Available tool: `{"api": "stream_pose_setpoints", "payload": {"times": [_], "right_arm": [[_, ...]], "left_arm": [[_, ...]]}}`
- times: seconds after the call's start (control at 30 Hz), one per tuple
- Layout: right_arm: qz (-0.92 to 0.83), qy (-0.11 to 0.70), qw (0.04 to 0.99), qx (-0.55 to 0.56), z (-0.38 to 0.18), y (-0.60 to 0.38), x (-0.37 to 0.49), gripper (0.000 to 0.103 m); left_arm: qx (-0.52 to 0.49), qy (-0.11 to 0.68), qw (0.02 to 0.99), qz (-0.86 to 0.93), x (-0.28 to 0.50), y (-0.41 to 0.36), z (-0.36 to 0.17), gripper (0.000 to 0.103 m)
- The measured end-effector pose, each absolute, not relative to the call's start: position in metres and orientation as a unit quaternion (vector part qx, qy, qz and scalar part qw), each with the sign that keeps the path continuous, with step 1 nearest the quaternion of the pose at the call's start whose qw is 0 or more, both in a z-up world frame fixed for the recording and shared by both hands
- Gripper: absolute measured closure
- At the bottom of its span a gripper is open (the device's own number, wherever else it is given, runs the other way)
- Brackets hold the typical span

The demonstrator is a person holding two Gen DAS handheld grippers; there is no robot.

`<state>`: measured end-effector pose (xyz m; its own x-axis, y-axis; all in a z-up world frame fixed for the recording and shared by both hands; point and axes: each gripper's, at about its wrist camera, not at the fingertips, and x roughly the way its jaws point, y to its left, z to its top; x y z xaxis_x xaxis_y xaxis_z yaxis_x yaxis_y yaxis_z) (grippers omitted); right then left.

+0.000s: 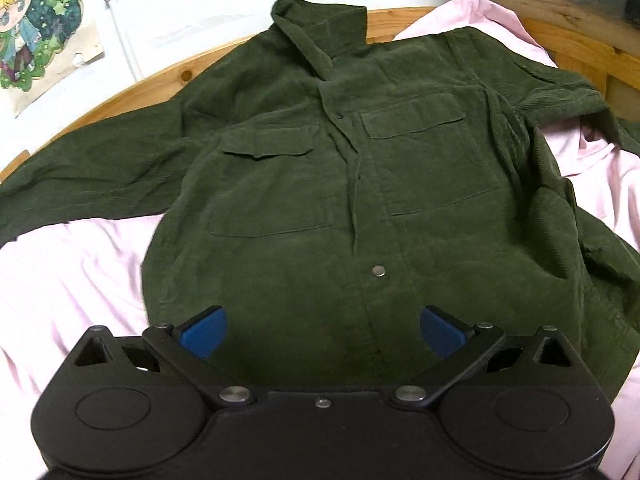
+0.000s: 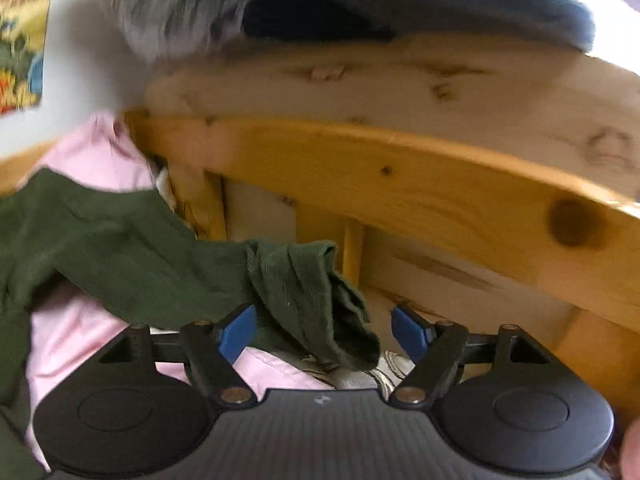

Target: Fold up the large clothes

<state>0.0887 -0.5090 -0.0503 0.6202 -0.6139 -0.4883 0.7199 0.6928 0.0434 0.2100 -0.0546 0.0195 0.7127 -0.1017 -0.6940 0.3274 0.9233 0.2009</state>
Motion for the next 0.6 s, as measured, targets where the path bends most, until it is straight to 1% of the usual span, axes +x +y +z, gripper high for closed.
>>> {"api": "stream_pose_setpoints", "payload": {"times": [0.03, 0.07, 0.1, 0.13, 0.17, 0.2, 0.27, 0.37, 0.6], "right_arm": [[-0.374, 0.234, 0.89, 0.116, -0.054, -0.512, 0.093, 0.04], [-0.377, 0.243, 0.887, 0.111, -0.056, -0.513, 0.097, 0.058], [-0.385, 0.248, 0.883, 0.106, -0.058, -0.514, 0.099, 0.08], [-0.385, 0.249, 0.882, 0.108, -0.058, -0.515, 0.1, 0.091], [-0.381, 0.248, 0.884, 0.112, -0.057, -0.513, 0.098, 0.096], [-0.374, 0.243, 0.888, 0.111, -0.054, -0.51, 0.094, 0.098], [-0.358, 0.226, 0.9, 0.099, -0.041, -0.501, 0.082, 0.099], [-0.327, 0.195, 0.921, 0.09, -0.011, -0.485, 0.058, 0.099], [-0.236, 0.101, 0.964, 0.067, 0.099, -0.456, 0.024, 0.1]], "left_arm": [[0.157, 0.36, 0.912, -0.114, 0.209, -0.052, 0.022, 0.0], [0.156, 0.36, 0.913, -0.11, 0.207, -0.049, 0.023, 0.0], [0.154, 0.361, 0.914, -0.106, 0.205, -0.046, 0.024, 0.0], [0.151, 0.361, 0.915, -0.102, 0.203, -0.043, 0.026, 0.0], [0.146, 0.36, 0.916, -0.099, 0.2, -0.039, 0.028, 0.001], [0.142, 0.36, 0.917, -0.097, 0.198, -0.036, 0.03, 0.0], [0.134, 0.357, 0.92, -0.091, 0.194, -0.03, 0.034, 0.0], [0.12, 0.352, 0.924, -0.087, 0.191, -0.026, 0.039, 0.001], [0.089, 0.339, 0.932, -0.094, 0.193, -0.032, 0.052, 0.001]]}}
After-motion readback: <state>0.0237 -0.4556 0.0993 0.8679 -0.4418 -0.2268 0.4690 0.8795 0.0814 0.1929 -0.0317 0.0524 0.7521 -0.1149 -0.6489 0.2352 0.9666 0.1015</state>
